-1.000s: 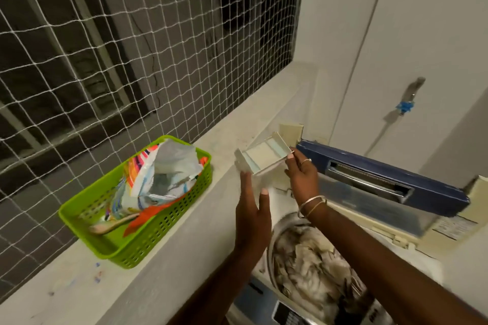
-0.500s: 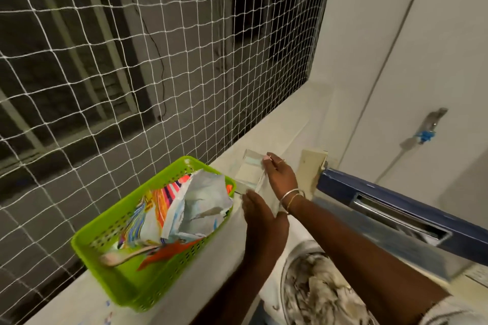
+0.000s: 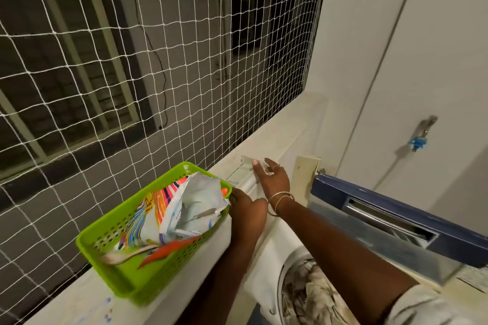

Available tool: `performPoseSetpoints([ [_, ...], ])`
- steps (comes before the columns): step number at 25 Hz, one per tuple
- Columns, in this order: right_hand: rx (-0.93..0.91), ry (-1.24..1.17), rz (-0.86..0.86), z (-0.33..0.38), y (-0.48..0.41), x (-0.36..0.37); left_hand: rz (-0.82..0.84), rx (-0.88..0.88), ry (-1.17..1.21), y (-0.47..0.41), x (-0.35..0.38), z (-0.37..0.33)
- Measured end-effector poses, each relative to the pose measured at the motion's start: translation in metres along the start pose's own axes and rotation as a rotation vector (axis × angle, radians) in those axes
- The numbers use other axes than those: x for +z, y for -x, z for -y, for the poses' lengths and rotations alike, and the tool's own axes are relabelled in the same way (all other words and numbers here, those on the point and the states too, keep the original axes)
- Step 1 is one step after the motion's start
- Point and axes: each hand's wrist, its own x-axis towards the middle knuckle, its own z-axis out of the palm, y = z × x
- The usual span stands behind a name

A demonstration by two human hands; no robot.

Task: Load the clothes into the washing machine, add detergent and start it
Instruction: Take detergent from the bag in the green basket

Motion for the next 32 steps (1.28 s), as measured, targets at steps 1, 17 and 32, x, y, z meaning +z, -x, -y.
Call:
performPoseSetpoints([
  [1,0.017,-0.008,0.013,-0.001,0.004,-0.004,-0.022,0.018,-0.002,0.006,-0.001,0.0],
  [17,-0.11,-0.27,0.024,0.003,0.121,-0.088,-0.041,0.521,0.031,0.127,-0.007,-0.028],
  [32,-0.501,0.768,0.346,0.135,0.15,-0.011,0.123,0.714,0.031,0.063,-0.21,-0.078],
])
